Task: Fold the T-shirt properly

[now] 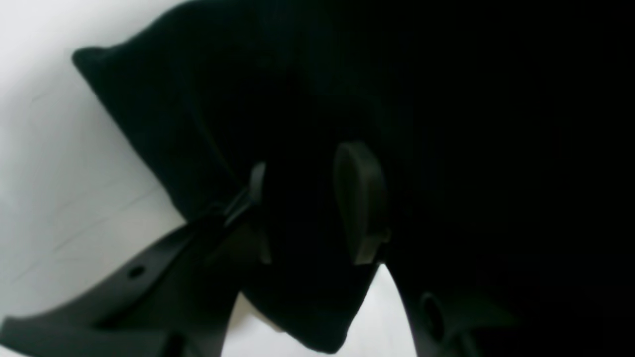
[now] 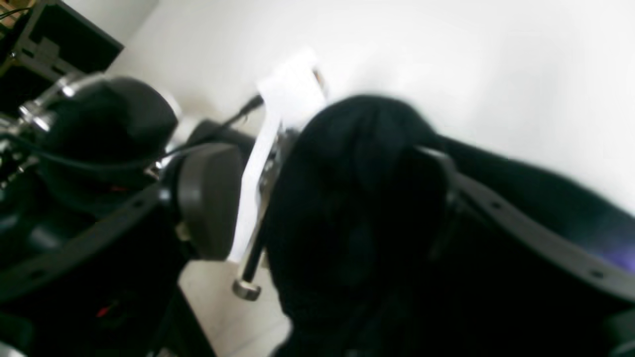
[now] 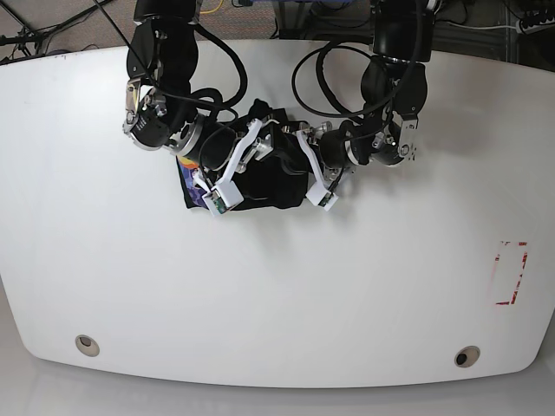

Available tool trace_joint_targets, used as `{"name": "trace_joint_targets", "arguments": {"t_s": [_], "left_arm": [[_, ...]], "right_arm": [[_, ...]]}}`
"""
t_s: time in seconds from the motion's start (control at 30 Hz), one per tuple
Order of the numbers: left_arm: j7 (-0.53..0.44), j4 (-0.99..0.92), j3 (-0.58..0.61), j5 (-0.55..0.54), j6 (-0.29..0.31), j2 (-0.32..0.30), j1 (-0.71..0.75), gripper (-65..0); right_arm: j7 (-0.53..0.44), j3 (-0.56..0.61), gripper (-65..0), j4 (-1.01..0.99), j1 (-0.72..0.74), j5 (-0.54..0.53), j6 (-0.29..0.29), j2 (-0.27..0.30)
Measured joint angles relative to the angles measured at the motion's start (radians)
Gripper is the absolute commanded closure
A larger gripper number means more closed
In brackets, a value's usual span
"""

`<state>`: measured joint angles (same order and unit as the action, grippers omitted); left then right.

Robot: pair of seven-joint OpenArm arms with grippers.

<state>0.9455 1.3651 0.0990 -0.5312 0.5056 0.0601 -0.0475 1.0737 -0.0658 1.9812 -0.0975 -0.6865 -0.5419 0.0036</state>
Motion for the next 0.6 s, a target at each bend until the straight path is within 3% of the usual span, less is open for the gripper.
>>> {"name": "trace_joint_targets", "arguments": {"t_s": [0.33, 0.6], "left_arm": [[0.033, 0.030, -0.006, -0.005, 0.064, 0.000, -0.007, -37.6], [0.061, 0.091, -0.082, -0.128, 0.061, -0.008, -0.011, -41.0]], "right_arm": [[0.001, -0.129, -47.9, 0.003, 0.007, 0.002, -0.002, 0.007], [-0.001, -0.172, -47.9, 0.008, 0.005, -0.001, -0.006, 0.044]]}}
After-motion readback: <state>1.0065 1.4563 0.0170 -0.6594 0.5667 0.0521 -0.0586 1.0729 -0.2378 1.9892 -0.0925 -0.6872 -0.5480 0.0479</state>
